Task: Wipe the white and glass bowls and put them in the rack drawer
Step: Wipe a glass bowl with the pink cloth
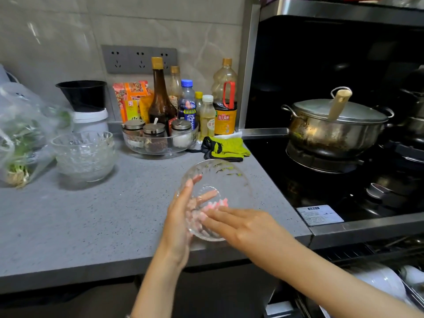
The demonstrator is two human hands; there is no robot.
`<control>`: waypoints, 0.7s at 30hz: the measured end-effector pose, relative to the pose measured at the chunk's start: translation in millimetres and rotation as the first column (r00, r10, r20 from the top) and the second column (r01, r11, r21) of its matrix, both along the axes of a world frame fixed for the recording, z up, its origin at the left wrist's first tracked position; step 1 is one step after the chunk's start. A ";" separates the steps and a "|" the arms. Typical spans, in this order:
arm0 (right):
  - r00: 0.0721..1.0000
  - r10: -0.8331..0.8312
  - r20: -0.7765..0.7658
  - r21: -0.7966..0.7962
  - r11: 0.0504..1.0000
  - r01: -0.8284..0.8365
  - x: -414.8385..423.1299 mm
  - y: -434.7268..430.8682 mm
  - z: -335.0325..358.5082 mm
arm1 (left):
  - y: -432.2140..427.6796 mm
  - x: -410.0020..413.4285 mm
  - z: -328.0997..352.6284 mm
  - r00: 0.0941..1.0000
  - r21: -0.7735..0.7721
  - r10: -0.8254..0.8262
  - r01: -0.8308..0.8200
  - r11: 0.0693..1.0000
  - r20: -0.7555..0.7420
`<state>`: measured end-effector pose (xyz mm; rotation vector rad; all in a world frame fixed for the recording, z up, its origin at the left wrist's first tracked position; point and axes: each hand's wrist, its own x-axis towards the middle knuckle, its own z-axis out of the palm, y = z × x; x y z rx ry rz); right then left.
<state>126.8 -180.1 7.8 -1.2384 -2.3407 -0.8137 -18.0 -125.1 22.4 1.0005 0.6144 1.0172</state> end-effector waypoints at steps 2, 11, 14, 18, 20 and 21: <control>0.994 -0.027 0.108 0.020 0.999 0.025 12.0 1.1 0.5 | 6.1 -8.9 2.1 0.996 0.058 -0.041 0.045 0.997 -0.077; 0.962 -0.095 -0.256 -0.067 0.995 0.080 -34.5 -0.9 -3.9 | -14.2 10.3 -6.1 0.994 0.089 0.037 -0.046 0.995 0.106; 0.972 -0.050 -0.228 -0.068 0.997 0.035 -27.7 -0.1 -6.8 | -6.1 6.2 -4.7 0.997 0.109 0.049 -0.055 0.993 0.053; 0.986 -0.003 0.169 -0.021 1.000 0.007 12.9 -0.1 3.9 | 13.0 -14.4 -3.3 0.991 0.144 -0.020 0.040 0.989 -0.135; 0.936 -0.042 0.349 0.007 0.999 0.042 31.7 5.3 14.3 | 17.2 -20.4 -3.4 0.968 0.115 -0.109 0.138 0.984 -0.224; 0.905 -0.067 0.421 0.015 0.998 0.067 38.4 7.8 19.8 | 18.7 -21.6 -3.0 0.954 0.095 -0.155 0.185 0.978 -0.258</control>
